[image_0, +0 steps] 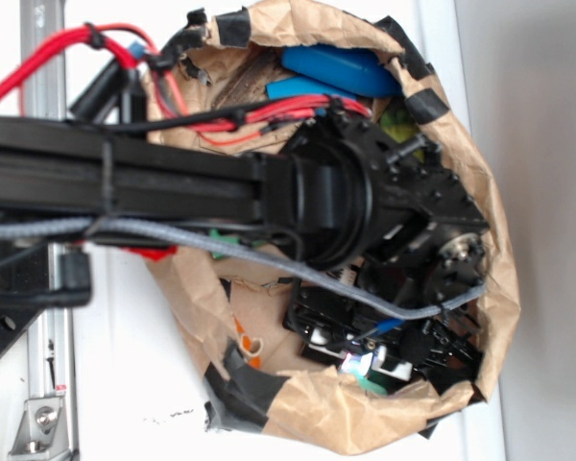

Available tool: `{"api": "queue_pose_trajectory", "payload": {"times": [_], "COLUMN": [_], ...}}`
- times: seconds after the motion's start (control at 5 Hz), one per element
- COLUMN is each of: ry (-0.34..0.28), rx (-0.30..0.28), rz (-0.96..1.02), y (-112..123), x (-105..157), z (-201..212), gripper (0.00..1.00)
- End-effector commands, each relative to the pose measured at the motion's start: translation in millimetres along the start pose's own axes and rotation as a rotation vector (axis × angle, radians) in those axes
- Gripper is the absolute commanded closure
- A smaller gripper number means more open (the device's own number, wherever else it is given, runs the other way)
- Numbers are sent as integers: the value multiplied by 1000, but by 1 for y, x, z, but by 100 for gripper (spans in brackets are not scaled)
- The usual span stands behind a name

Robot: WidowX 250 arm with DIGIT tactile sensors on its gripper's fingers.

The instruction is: Grab the green ball.

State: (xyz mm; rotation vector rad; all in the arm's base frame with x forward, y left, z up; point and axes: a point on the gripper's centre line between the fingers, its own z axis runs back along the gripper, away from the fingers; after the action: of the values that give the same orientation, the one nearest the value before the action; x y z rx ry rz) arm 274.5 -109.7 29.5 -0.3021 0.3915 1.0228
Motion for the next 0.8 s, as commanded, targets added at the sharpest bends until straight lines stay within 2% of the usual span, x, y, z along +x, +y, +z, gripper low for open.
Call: {"api": "queue_pose_trajectory", "payload": {"times": [0.0,0.2,0.4,0.6], "ry": [-236,-434,-528,-488], "rx": [-29,13,-18,-14], "rz": [-176,-260,-273,-263], "y": [30,52,68,66], "x": [-1,9,13,19], "z": [58,111,145,142], "gripper": [100,100,100,0]}}
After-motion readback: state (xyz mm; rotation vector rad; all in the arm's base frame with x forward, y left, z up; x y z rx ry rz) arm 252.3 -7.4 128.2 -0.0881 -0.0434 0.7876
